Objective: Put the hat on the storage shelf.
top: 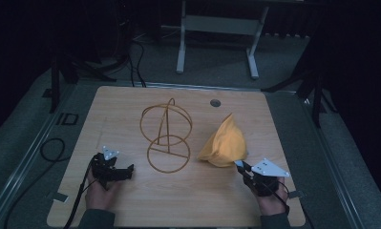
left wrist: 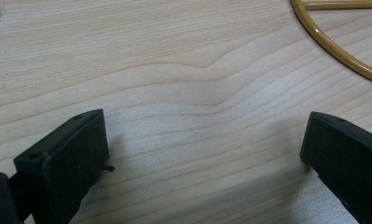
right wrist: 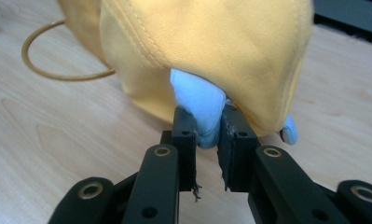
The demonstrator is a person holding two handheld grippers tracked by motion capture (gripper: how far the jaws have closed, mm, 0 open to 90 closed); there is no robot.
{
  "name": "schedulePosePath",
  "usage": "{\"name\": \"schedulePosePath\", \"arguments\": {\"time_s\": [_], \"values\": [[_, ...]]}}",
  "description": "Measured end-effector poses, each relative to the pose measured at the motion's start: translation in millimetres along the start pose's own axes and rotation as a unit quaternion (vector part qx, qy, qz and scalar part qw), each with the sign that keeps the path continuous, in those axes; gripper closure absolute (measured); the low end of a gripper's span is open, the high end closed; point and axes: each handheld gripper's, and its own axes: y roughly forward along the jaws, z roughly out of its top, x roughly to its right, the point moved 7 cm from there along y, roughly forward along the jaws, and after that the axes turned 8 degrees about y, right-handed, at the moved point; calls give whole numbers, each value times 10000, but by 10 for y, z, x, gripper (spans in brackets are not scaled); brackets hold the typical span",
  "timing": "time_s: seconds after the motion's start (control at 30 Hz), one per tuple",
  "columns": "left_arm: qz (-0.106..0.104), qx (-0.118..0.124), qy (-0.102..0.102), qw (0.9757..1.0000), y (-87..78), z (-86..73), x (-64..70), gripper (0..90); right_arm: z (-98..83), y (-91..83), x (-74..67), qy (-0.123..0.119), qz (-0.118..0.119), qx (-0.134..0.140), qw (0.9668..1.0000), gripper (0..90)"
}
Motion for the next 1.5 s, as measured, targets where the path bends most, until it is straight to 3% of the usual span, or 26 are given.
{"name": "schedulePosePath", "arguments": {"time_s": [0.5,1.03,1.13,1.23,1.4,1.5], "values": [[2,17,-20,10000,2,3,3,8,452,-182,227,-274,-91,242,9993,799],[-3,6,-18,10000,0,2,3,8,783,-251,275,-736,-151,214,9969,803],[-3,-1,-10,10000,-1,1,2,8,788,-250,248,-810,-64,138,9966,802],[-2,1,-9,10000,0,1,1,8,753,-243,139,-971,226,-35,9950,794],[-1,9,-19,10000,1,2,3,8,701,-221,-36,-1137,620,-193,9914,767],[-2,10,-17,10000,1,2,3,8,649,-212,-128,-1276,866,-362,9874,757]]}}
